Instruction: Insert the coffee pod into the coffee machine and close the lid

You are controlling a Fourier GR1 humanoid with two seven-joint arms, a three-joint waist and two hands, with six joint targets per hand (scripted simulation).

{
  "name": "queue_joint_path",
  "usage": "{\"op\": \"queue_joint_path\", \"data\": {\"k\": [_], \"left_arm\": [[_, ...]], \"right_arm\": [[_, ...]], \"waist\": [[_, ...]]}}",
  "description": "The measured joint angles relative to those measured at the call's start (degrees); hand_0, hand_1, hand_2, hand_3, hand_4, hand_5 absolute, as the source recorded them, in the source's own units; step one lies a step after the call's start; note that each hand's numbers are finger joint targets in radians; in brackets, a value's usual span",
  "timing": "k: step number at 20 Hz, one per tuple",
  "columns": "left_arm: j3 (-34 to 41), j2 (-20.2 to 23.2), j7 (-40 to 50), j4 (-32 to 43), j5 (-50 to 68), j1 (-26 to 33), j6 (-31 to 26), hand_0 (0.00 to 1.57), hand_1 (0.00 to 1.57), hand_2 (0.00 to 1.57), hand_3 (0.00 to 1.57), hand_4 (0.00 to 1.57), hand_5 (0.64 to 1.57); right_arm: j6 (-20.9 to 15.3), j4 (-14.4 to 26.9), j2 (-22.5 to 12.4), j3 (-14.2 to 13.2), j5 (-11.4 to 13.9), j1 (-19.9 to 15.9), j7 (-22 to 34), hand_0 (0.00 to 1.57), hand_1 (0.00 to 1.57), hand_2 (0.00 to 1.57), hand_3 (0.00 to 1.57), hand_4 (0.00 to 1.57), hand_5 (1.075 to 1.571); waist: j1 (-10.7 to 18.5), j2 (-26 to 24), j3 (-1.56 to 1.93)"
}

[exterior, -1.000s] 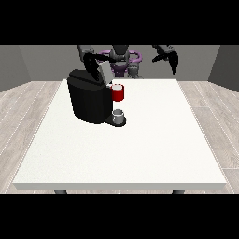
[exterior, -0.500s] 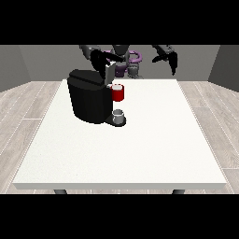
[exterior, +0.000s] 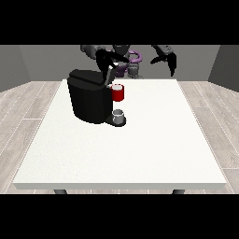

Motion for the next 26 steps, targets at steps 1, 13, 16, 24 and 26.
{"op": "queue_joint_path", "data": {"k": [1,13,16,24,26], "left_arm": [[-0.11,-0.13,-0.10,-0.03,-0.07,-0.57,0.14,0.00,0.00,0.00,0.00,0.38,1.571],[-0.22,0.99,0.37,-1.53,1.68,-4.73,-1.93,0.00,0.00,0.00,0.00,0.40,1.571],[-0.89,0.51,0.42,-2.09,1.69,-4.49,-1.92,0.00,0.00,0.00,0.00,0.40,1.571],[0.32,2.12,-0.67,-2.19,3.80,-6.09,-3.88,0.00,0.00,0.00,0.00,0.22,1.571],[0.47,2.37,-1.36,-1.99,3.77,-6.37,-3.88,0.00,0.00,0.00,0.00,0.28,1.571]], "right_arm": [[-0.34,-0.71,-0.29,-0.06,0.03,-0.38,1.01,0.00,0.00,0.00,0.00,0.26,1.571],[0.80,1.26,-0.74,3.87,5.06,-13.00,-5.79,0.00,0.00,0.00,0.00,0.00,1.571],[0.96,3.59,-1.05,3.76,6.05,-15.99,-6.78,0.00,0.00,0.00,0.00,0.00,1.571],[0.33,8.88,-0.80,2.64,7.41,-22.87,-8.41,0.00,0.00,0.00,0.00,0.00,1.571],[0.23,9.89,-0.59,2.17,7.33,-24.15,-9.28,0.00,0.00,0.00,0.00,0.00,1.571]], "waist": [[0.41,0.59,0.09],[8.18,5.55,-1.04],[9.13,6.34,-1.09],[11.52,9.65,-1.13],[11.62,10.83,-1.12]]}}
